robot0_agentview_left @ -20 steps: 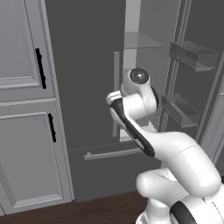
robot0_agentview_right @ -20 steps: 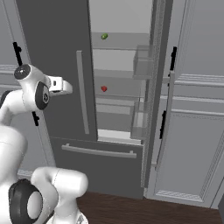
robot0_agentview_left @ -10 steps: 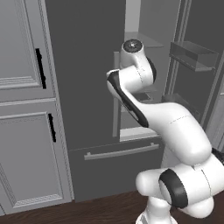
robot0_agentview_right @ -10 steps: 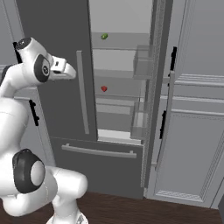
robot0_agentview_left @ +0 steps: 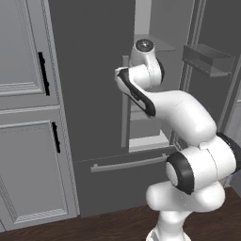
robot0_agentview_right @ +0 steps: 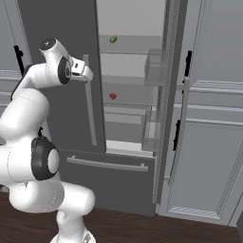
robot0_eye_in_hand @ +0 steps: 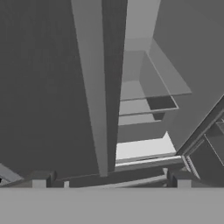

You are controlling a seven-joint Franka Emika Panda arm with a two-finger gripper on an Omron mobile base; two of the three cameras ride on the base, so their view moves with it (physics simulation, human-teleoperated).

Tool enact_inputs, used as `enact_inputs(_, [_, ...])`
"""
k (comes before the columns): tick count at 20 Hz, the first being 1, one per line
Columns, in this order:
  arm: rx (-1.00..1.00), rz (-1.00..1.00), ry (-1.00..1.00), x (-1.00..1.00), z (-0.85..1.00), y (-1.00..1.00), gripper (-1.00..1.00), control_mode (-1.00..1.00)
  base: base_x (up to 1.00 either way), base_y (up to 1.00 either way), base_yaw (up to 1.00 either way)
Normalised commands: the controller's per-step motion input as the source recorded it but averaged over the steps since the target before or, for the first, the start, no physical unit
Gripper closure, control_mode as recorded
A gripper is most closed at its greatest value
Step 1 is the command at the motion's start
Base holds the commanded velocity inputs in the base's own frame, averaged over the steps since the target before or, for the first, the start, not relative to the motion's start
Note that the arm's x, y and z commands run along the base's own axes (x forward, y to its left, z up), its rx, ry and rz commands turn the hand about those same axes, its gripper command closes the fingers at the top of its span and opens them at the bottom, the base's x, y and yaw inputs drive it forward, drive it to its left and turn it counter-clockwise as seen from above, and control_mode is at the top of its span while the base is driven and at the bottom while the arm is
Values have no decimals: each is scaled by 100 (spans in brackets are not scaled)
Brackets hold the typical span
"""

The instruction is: Take the strawberry from the fridge and place it on top of the pancake, located on the dining counter.

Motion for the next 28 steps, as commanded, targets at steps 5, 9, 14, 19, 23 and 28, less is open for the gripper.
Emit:
enact_inputs(5, [0,-1,0,52,0,27,-100,-100,0,0,0])
enact_inputs(9, [0,0,0,64,-1,7,-100,-100,0,0,0])
enact_inputs(14, [2,0,0,58,-6,-6,-100,-100,0,0,0])
enact_inputs(19, [4,1,0,61,-3,0,-100,-100,0,0,0])
enact_inputs(23, [0,0,-1,52,-17,-8,-100,-100,0,0,0])
enact_inputs(28, [0,0,-4,33,-21,-3,-100,-100,0,0,0])
